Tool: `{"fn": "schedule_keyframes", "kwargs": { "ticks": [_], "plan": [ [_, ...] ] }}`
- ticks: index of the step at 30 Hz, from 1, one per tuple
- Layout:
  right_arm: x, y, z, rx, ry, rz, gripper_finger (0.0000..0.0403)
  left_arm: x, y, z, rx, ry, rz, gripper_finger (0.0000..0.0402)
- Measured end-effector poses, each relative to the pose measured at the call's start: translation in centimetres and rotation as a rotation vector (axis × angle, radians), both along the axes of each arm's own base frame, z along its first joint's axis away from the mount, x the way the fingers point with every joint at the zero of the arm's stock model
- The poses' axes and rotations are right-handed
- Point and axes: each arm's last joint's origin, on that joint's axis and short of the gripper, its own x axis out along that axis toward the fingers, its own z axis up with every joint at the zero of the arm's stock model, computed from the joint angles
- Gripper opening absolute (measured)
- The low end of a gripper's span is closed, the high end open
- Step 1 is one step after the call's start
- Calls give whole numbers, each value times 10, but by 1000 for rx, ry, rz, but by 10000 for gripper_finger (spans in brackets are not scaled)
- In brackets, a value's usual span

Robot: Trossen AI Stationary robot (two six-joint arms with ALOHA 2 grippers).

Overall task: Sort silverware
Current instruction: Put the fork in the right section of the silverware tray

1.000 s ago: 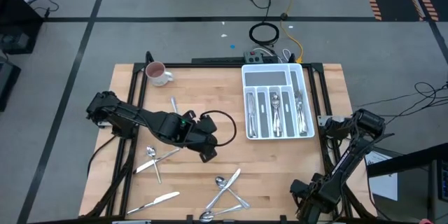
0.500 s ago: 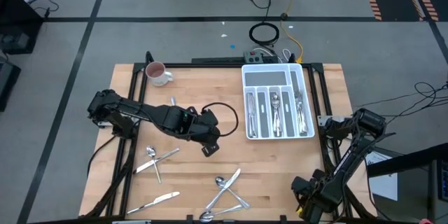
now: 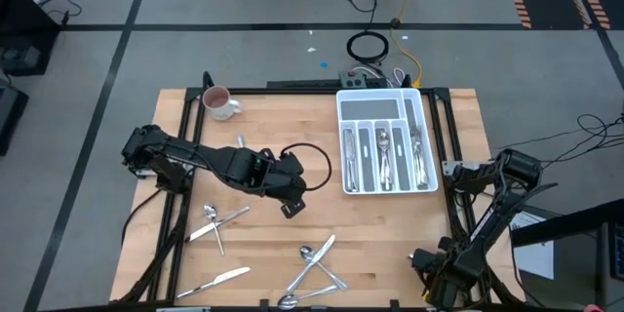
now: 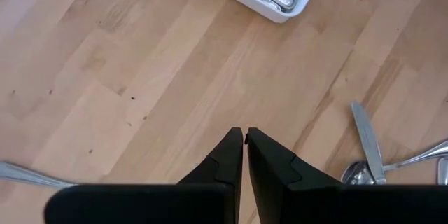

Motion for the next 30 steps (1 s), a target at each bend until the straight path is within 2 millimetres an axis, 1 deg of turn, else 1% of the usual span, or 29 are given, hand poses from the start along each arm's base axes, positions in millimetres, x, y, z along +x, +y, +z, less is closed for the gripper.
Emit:
{"fn": "schedule_keyframes", "kwargs": {
  "ticks": [2, 3, 4, 10, 17, 21, 23, 26, 28, 30],
  "plan": [
    [1, 1, 0, 21, -8, 35, 39, 0, 0, 0, 5, 2, 1, 32],
    [1, 1, 0, 28, -10, 48, 21, 0, 0, 0, 9, 3, 3, 32],
    [2, 1, -1, 34, -9, 61, 15, -1, 1, 0, 15, 4, 5, 32],
    [11, 2, 5, 58, -10, 115, 4, -1, 1, 0, 36, 6, -11, 32],
    [38, -5, 24, 44, -28, 249, 1, 0, 2, 0, 72, 0, -4, 32],
    [59, -13, 34, 18, -99, 331, 1, -1, 2, 0, 75, 0, -5, 32],
    [70, -19, 38, 1, -148, 425, 0, -1, 2, 0, 75, 0, -5, 32],
    [85, -31, 46, -48, -200, 646, 0, -1, 2, 0, 75, 1, -5, 32],
    [93, -45, 49, -90, -168, 778, 0, -1, 2, 0, 76, 1, -6, 32],
    [98, -64, 50, -118, -75, 883, 0, -1, 2, 0, 77, 1, -7, 32]
  ]
}}
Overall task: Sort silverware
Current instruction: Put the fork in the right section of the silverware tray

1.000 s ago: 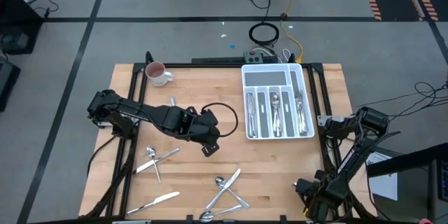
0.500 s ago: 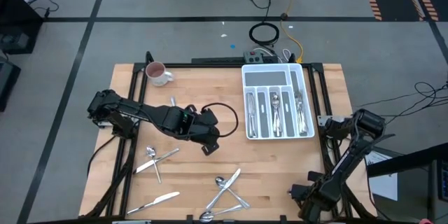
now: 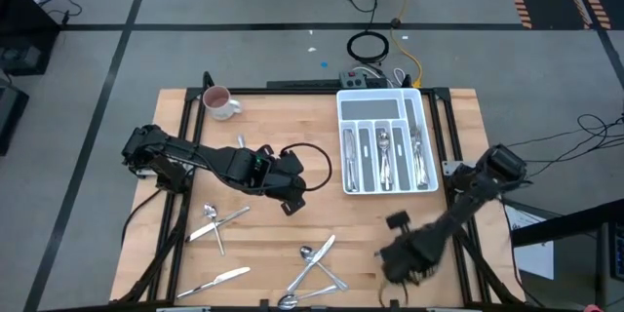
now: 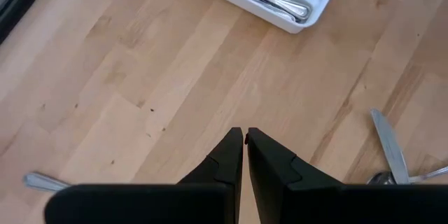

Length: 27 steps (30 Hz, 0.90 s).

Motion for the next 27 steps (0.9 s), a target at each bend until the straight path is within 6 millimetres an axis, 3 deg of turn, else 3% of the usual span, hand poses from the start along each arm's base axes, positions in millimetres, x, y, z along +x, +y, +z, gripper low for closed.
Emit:
{"fn": "schedule_keyframes", "kwargs": {
  "ticks": [9, 13, 21, 27],
  "plan": [
    [9, -80, 16, -153, 464, 604, 0, 0, 1, 1, 48, -13, 15, 32],
    [16, -104, 25, -118, 457, 785, 0, 0, 1, 1, 57, -16, 18, 32],
    [8, -150, 61, -110, 345, 763, 0, -1, -3, 1, 58, -20, 16, 32],
    [-20, -178, 67, -104, 309, 659, 0, -1, -3, 1, 59, -24, 20, 32]
  ]
}}
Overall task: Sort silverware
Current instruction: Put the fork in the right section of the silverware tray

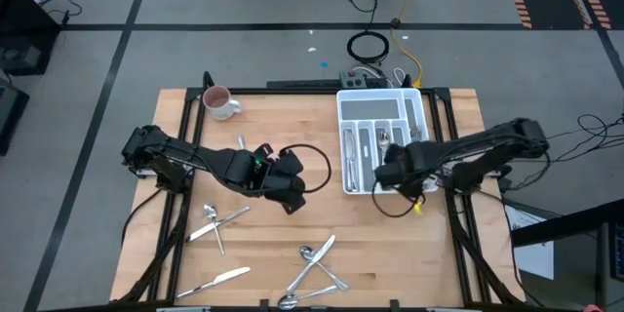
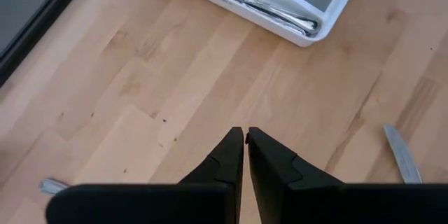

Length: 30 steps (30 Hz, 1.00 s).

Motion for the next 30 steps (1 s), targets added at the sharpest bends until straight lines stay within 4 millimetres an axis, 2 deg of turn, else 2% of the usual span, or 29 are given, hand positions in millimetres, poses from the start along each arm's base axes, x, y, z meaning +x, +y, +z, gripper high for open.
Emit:
{"fn": "schedule_keyframes", "kwargs": {
  "ticks": [7, 10, 16, 30],
  "plan": [
    [-46, -21, -33, -49, 151, 17, 0, 1, 0, 1, 18, -14, 9, 32],
    [-56, -28, -46, -96, 226, 48, 0, 3, 2, 1, 21, -37, 19, 32],
    [-44, -36, -50, -102, 195, 166, 0, 8, 10, 3, 13, -69, 45, 32],
    [-27, -43, -74, 36, 318, 289, 0, 9, 13, 3, 1, -90, 72, 32]
  ]
}}
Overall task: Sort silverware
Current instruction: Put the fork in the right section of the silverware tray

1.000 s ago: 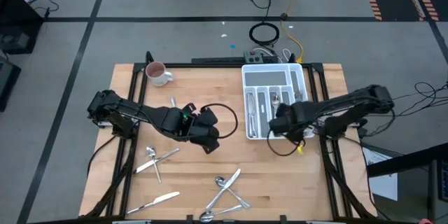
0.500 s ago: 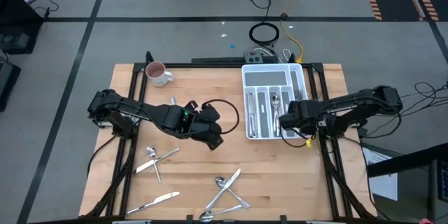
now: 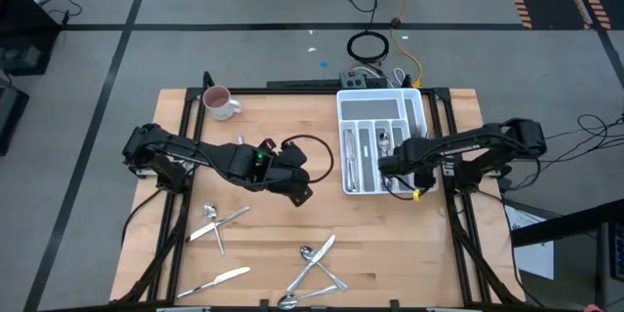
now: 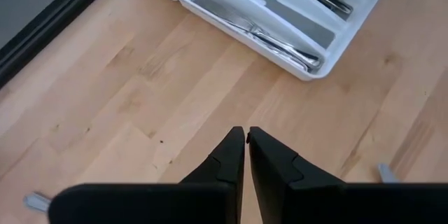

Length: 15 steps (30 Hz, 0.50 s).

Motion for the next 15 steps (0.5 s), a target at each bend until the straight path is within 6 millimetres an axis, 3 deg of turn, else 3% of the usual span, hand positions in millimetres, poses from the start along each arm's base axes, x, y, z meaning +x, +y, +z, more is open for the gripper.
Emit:
{"fn": "schedule_keyframes", "kwargs": {
  "ticks": [9, 15],
  "plan": [
    [15, -1, -12, 34, -83, 71, 0, 0, 0, 0, -2, -1, 3, 32],
    [12, 1, -16, 93, -70, 59, 0, 0, 0, 0, -2, -1, 3, 32]
  ]
}}
